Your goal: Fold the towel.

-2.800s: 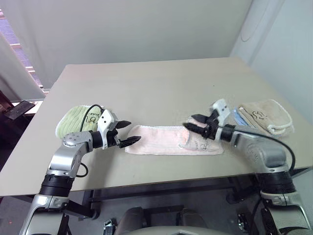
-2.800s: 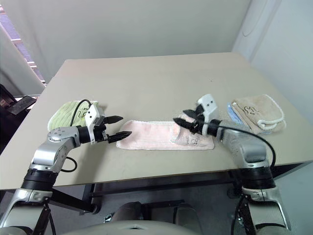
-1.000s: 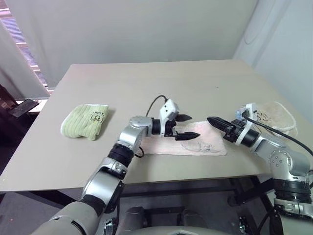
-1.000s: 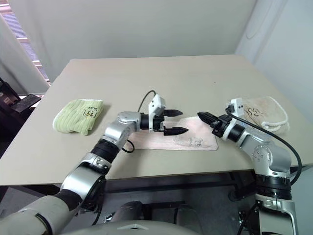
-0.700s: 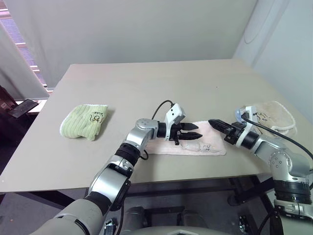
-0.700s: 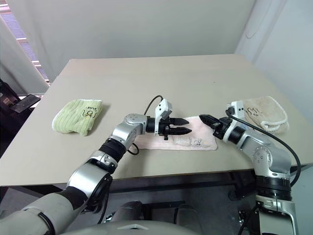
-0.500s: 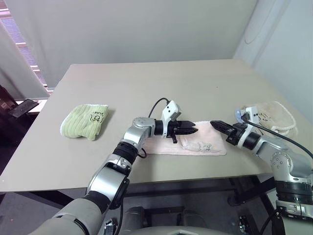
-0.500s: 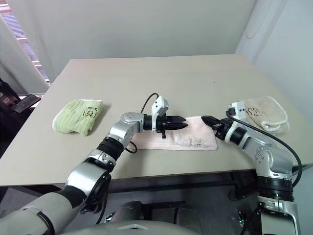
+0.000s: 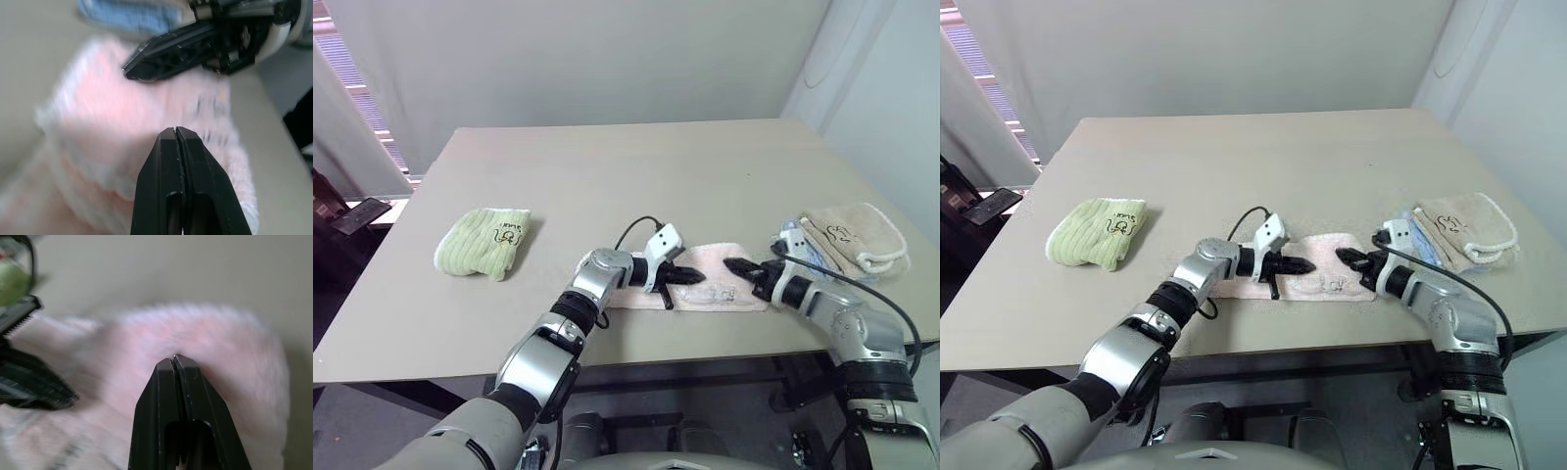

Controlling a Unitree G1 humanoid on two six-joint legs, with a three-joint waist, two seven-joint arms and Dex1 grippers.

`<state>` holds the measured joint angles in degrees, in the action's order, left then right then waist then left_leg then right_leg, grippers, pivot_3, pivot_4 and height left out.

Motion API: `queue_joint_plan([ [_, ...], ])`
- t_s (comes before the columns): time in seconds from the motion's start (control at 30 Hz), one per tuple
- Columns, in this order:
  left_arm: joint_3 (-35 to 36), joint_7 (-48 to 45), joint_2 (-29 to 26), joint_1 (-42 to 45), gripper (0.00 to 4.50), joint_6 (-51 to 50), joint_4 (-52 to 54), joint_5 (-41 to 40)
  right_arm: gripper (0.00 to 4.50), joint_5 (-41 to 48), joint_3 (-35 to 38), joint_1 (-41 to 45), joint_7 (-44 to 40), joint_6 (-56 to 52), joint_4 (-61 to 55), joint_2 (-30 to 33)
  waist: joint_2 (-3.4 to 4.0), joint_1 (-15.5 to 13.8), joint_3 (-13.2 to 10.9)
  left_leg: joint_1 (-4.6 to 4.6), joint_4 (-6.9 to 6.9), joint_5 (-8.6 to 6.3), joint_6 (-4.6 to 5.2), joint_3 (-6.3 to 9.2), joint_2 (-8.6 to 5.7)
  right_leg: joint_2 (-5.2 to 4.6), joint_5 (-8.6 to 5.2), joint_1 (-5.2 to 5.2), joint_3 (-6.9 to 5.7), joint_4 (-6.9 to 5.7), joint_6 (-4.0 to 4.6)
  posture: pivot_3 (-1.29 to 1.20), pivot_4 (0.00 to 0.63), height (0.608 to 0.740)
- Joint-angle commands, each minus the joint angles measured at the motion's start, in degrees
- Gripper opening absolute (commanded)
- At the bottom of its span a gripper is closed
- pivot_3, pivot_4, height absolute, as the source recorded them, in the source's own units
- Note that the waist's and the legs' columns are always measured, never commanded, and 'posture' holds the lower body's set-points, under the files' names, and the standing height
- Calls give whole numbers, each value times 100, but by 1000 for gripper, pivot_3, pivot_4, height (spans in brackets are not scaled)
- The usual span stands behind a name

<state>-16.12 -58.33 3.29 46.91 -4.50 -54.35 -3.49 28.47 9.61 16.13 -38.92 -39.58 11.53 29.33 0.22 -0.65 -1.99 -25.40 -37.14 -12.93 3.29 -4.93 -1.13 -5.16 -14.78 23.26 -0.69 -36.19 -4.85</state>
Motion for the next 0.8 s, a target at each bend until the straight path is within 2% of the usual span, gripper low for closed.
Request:
queue_joint_plan([
  [0.03, -178, 265, 102, -119, 53, 308, -325, 370, 0, -273, -150, 59, 140, 210, 132, -111, 0, 0, 1, 0, 0, 0, 0, 0, 0, 0, 0, 0, 0, 0, 0, 0, 0, 730],
  [0.27, 90, 127, 43, -70, 53, 250, -233, 207, 0, -342, -130, 41, 83, 324, 78, -166, -3, 6, 12, 14, -1, -2, -1, 2, 0, -2, 11, -3, -1, 6, -9, 0, 0, 730],
  [0.47, 570, -464, -352, -133, 53, -566, 1051, -462, 0, 455, 362, 24, -267, -119, -834, 5, 7, 35, 5, -4, 1, -1, -1, 1, 1, -2, 18, 7, 0, 0, -21, 0, 0, 730],
  [0.57, 843, -487, -779, -343, 634, -1613, 2372, -914, 0, 969, 557, 91, -350, -490, -1367, 31, 8, 65, 5, -5, 3, -1, 0, 1, 2, -1, 18, 11, -1, 0, -22, 0, 0, 730],
  [0.67, 964, -314, -1390, -726, 1705, -2937, 4080, -1308, 0, 1104, 412, 162, -342, -692, -1785, 67, 8, 138, 5, -4, 5, -1, -1, 1, 3, -1, 18, 9, -1, 1, -23, 0, 0, 730],
  [0.73, 1469, 166, -1706, -920, 2428, -4324, 5157, -1892, 0, 1085, 257, 275, -294, -745, -1909, 30, 8, 185, 3, -2, 5, -1, -1, 1, 3, -1, 18, 8, 0, 1, -23, 0, 0, 730],
  [0.8, 1882, 562, -1897, -1120, 3148, -5318, 5801, -2328, 0, 1102, 232, 408, -180, -787, -1831, -69, 8, 181, 3, 0, 5, -1, -1, 2, 3, -1, 19, 5, 0, -1, -23, 0, 0, 730],
])
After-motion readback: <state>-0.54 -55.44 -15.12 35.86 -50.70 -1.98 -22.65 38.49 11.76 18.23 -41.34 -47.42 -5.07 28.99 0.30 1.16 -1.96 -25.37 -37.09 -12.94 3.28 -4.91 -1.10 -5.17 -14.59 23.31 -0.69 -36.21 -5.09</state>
